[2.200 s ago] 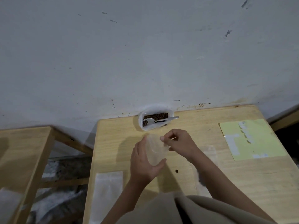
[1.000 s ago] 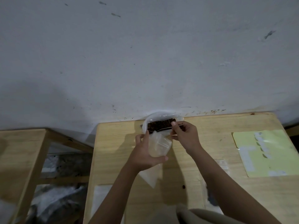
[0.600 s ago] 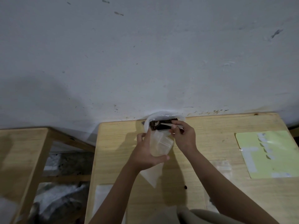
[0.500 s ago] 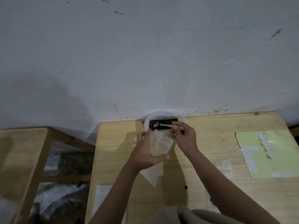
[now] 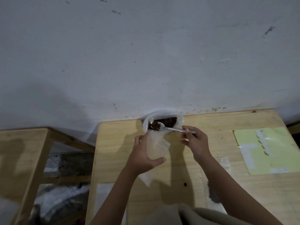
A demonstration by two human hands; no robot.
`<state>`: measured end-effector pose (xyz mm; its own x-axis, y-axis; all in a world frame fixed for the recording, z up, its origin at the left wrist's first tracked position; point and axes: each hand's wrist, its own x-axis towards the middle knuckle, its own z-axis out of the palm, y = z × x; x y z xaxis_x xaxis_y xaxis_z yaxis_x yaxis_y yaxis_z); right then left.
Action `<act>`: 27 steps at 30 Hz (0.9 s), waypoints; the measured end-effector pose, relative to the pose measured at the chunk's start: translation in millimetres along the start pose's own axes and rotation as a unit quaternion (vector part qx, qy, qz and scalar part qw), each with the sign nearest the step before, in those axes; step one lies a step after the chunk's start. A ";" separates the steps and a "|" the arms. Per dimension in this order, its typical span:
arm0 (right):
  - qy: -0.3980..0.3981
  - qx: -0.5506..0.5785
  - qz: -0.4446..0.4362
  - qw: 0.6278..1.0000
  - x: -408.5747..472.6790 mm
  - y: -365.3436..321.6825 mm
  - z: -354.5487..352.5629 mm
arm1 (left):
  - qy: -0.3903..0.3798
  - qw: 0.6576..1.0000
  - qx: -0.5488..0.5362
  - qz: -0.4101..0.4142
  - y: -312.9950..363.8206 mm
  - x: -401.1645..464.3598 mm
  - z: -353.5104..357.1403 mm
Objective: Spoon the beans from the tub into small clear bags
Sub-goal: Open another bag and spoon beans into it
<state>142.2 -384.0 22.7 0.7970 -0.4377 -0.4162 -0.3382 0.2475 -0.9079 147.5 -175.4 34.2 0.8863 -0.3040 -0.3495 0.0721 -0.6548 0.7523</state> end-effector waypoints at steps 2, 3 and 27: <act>-0.003 0.001 -0.011 1.000 -4.3 -4.7 -8.3 | 0.015 1.000 0.010 0.004 -3.4 -4.1 1.7; -0.007 0.001 -0.019 1.000 -7.0 -7.6 -12.3 | 0.025 0.999 0.019 0.006 -5.0 -5.4 2.7; 0.040 -0.211 -0.239 0.947 1.4 0.8 2.3 | 0.061 0.995 0.078 0.032 -16.7 4.9 11.3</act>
<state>144.2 -382.5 21.5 0.8745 -0.4812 0.0608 -0.1319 -0.3565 -0.9249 145.5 -173.8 13.7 0.9366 -0.2682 -0.2253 -0.0500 -0.7389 0.6719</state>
